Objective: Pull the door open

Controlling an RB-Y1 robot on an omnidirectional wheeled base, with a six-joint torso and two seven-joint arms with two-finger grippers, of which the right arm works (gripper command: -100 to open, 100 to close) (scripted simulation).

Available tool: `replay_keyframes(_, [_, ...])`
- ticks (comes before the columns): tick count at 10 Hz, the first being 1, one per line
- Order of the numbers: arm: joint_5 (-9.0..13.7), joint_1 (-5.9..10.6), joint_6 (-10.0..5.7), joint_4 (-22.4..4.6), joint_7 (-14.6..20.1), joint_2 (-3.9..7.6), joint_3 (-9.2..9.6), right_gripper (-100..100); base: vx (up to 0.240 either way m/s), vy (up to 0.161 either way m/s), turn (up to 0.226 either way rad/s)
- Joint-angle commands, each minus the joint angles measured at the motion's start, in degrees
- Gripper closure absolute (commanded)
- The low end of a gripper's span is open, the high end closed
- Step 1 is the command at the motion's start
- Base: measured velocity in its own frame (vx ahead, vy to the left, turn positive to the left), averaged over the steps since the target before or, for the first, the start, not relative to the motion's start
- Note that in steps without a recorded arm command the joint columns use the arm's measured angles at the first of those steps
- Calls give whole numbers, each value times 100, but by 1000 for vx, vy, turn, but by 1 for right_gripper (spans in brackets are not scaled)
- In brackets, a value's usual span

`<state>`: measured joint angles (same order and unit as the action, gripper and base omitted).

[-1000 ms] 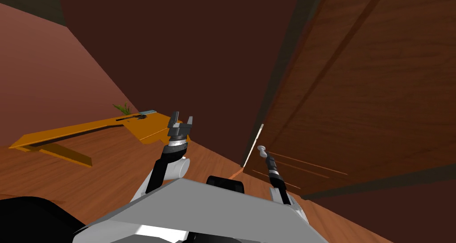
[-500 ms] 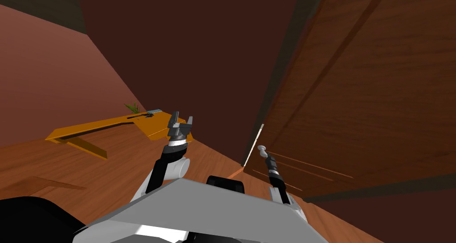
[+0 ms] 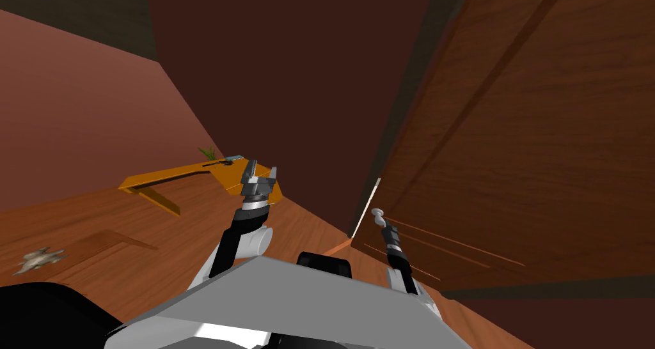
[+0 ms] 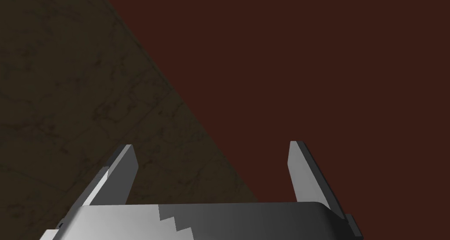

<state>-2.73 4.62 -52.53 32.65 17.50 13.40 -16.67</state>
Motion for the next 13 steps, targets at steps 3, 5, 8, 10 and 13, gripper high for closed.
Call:
replay_keyframes(3, [91, 148, -66, -114, 336, -70, 110, 100, -40, -11, 39])
replay_keyframes(5, [203, 162, -54, -136, 574, -60, 132, 100, -19, -7, 42])
replay_keyframes(8, [314, 176, -41, -158, 809, -51, 153, 100, -40, -16, 67])
replay_keyframes(10, [422, 189, -28, -179, 1050, -41, 174, 100, -50, -14, 69])
replay_keyframes(13, [626, 270, -1, -457, 1470, 28, 111, -100, -75, -28, 80])
